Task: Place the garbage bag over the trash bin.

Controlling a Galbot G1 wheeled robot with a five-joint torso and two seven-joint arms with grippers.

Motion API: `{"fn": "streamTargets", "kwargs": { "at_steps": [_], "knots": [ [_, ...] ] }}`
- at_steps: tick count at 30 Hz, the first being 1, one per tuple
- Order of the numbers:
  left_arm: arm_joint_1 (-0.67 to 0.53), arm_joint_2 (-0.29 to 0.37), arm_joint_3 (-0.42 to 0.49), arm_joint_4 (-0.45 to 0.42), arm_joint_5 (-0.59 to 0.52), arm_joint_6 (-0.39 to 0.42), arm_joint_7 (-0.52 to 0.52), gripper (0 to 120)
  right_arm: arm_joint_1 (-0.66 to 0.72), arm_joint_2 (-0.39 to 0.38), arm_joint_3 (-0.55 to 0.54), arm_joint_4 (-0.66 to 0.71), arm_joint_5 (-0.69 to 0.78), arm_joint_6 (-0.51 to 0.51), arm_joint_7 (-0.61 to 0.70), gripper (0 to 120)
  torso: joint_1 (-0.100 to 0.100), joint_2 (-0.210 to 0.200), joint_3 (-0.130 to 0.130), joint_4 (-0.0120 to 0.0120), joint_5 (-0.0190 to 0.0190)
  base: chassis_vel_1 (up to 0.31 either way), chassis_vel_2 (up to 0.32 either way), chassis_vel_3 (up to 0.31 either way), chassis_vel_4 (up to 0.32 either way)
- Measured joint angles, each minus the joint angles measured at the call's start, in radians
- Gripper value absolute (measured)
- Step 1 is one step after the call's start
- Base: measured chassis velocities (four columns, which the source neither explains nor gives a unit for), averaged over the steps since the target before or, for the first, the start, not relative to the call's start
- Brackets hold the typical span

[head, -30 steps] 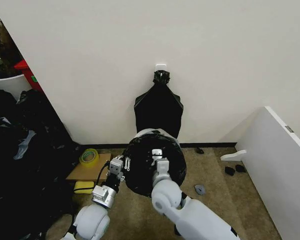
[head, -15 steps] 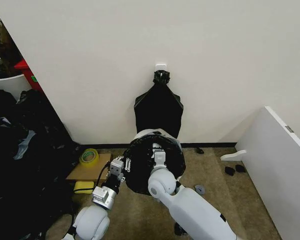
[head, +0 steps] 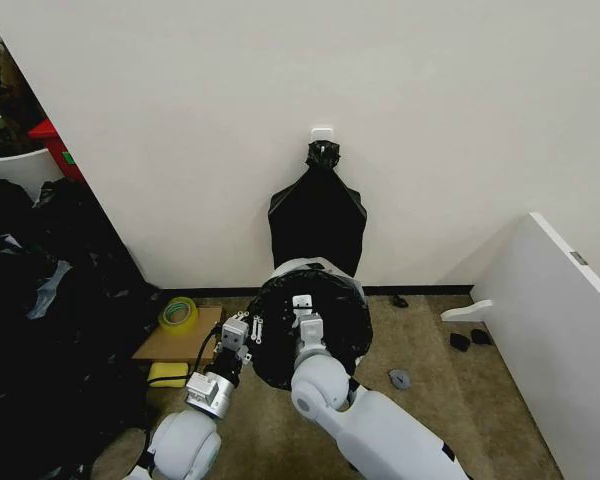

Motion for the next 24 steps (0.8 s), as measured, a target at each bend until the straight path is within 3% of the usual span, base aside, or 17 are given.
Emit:
{"fn": "streamTargets", "kwargs": {
  "at_steps": [5, 13, 18, 24],
  "knots": [
    [-0.001, -0.001, -0.003, 0.003, 0.000, -0.001, 0.000, 2, -0.014, -0.023, 0.003, 0.009, -0.049, -0.030, 0.021, 0, 0.000, 0.000, 0.000, -0.0002, 0.0000, 0.000, 0.000, 0.000, 0.000],
    [0.001, -0.010, 0.002, 0.002, 0.002, -0.001, 0.000, 2, -0.040, -0.020, -0.059, 0.057, -0.038, 0.076, -0.083, 0, 0.000, 0.000, 0.000, 0.0001, 0.0000, 0.000, 0.000, 0.000, 0.000],
    [0.011, -0.005, -0.003, -0.014, 0.004, -0.001, 0.000, 2, -0.036, -0.011, -0.071, 0.026, -0.028, -0.015, -0.011, 0, 0.000, 0.000, 0.000, 0.0001, -0.0001, 0.000, 0.000, 0.000, 0.000],
    [0.012, -0.002, -0.012, -0.019, 0.004, -0.001, 0.000, 2, -0.035, -0.030, -0.058, 0.002, -0.130, -0.080, 0.030, 0, 0.000, 0.000, 0.000, 0.0000, 0.0000, 0.000, 0.000, 0.000, 0.000]
  ]
}}
